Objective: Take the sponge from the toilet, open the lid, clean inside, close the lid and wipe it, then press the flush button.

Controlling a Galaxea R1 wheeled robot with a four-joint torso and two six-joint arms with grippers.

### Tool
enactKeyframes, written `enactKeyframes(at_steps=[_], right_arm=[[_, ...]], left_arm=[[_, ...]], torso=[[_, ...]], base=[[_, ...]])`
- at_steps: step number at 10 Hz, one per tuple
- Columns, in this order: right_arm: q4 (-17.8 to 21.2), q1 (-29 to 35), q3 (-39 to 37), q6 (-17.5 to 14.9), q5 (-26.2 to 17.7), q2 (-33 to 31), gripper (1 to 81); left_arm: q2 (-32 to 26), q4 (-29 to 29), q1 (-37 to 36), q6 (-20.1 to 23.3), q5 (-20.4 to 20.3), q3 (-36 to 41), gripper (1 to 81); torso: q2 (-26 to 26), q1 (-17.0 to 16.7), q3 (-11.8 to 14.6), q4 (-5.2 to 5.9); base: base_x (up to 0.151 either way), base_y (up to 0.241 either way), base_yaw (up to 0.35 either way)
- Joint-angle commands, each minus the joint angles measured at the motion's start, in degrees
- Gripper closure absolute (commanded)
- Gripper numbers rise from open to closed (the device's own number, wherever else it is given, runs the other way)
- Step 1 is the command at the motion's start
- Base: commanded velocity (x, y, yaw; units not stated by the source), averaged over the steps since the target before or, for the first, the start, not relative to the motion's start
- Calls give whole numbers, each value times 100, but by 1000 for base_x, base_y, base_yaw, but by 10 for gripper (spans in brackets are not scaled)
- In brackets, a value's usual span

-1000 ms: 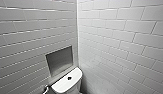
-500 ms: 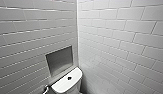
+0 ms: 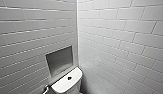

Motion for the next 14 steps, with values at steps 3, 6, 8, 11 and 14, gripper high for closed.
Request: enactKeyframes(at_steps=[3, 6, 8, 11, 14], right_arm=[[103, 208, 320, 19, -308, -220, 811], [103, 208, 320, 19, -308, -219, 811], [103, 208, 320, 10, -272, -202, 811], [94, 208, 320, 10, -272, -193, 811], [94, 208, 320, 10, -272, -193, 811]], left_arm=[[-1033, -1197, -2415, -78, 1417, 1480, 10], [-1043, -1802, -3559, -87, 1987, 1779, 10], [-1042, -2180, -4279, -87, 2312, 1762, 10], [-1034, -2734, -5255, -87, 2533, 1735, 10], [-990, -3130, -5924, -96, 2533, 1578, 10]], torso=[[0, 0, -291, 0], [6, 5, -300, 0], [9, 7, -304, 0], [13, 11, -308, 0], [15, 11, -528, 0]], base=[[0, 0, 0], [0, 0, 0], [0, 0, 0], [0, 0, 0], [0, 0, 0]])
